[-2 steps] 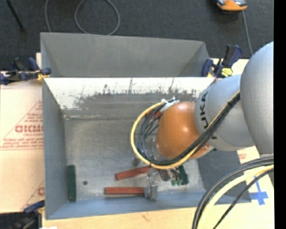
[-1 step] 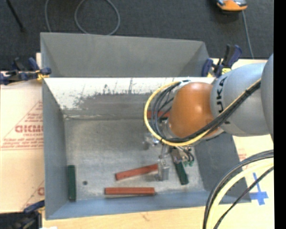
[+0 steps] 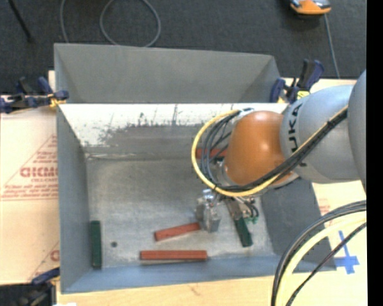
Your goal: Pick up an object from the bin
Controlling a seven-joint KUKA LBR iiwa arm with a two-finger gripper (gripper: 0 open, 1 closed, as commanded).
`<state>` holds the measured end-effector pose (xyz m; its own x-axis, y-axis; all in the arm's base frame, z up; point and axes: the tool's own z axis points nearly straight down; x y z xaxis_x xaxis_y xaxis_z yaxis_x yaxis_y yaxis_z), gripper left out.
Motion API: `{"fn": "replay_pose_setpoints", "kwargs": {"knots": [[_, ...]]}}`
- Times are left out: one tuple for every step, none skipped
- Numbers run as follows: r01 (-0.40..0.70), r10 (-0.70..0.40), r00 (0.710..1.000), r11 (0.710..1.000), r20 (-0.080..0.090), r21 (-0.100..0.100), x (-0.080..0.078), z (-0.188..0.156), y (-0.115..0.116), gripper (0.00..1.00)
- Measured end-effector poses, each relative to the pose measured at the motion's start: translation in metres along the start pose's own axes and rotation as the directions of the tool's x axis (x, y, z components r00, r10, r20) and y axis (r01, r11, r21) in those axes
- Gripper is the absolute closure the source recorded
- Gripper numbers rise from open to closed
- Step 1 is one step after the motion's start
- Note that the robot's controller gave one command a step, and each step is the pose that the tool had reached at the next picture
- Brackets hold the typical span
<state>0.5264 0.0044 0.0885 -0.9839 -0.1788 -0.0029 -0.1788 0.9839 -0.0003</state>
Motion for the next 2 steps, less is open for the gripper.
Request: {"fn": "replay_pose_setpoints", "kwargs": {"knots": [[-0.001, 0.001, 1.0, 1.0, 0.0, 0.0, 0.0, 0.0, 0.0002, 0.0], [-0.003, 0.003, 1.0, 1.0, 0.0, -0.001, -0.0001, 0.0, 0.0004, 1.0]]}}
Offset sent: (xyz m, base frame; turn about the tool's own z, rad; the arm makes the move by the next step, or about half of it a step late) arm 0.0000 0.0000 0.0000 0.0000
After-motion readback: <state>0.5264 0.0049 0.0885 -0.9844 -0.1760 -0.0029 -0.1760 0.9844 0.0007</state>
